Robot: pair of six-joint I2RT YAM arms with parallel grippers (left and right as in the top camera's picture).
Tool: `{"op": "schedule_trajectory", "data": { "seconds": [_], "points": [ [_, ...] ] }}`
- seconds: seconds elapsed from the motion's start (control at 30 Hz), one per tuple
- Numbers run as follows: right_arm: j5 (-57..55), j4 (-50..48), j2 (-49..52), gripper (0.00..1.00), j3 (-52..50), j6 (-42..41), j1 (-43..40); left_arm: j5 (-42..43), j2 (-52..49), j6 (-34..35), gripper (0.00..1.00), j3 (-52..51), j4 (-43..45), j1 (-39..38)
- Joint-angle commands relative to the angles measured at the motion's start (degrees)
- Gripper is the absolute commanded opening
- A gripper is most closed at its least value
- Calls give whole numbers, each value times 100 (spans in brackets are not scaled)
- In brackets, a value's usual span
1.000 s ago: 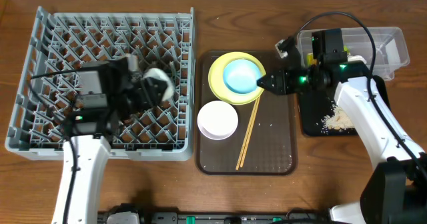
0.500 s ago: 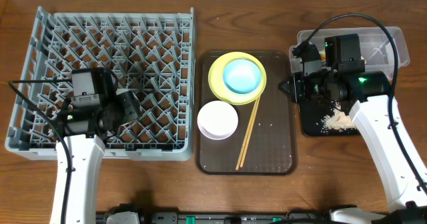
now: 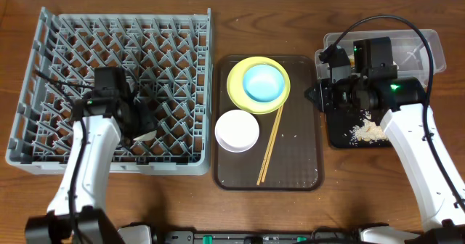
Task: Sort waste into correct bins and load items into the dishwasher rack
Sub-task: 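Lower the white cup into the dish rack with the left gripper and release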
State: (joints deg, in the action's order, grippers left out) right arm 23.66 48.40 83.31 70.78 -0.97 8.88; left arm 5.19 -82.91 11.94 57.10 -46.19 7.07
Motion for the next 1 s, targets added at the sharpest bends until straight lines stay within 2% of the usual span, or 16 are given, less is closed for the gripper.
{"op": "schedule_trajectory", "data": {
  "seconds": [0.0, 0.1, 0.27, 0.6, 0.7, 0.8, 0.97],
  "points": [
    [-7, 9, -7, 26, 46, 85, 57, -26, -236, -31, 48, 120, -44, 24],
    [-9, 11, -7, 31, 46, 85, 57, -26, -400, -31, 64, 120, -44, 24],
    [-11, 26, -7, 41, 46, 87, 57, -31, -409, -33, 84, 122, -22, 26],
    [-13, 28, -7, 45, 46, 87, 46, -28, 227, -33, 94, 236, -28, 24],
    [-11, 44, -7, 50, 46, 87, 46, 28, 680, -33, 95, 308, -44, 20],
    [-13, 48, -7, 61, 46, 87, 46, 435, 1137, -35, 96, 317, -26, -61],
    [-15, 48, -7, 64, 46, 87, 15, 809, 1563, -33, 96, 315, 59, -726]
  ]
}}
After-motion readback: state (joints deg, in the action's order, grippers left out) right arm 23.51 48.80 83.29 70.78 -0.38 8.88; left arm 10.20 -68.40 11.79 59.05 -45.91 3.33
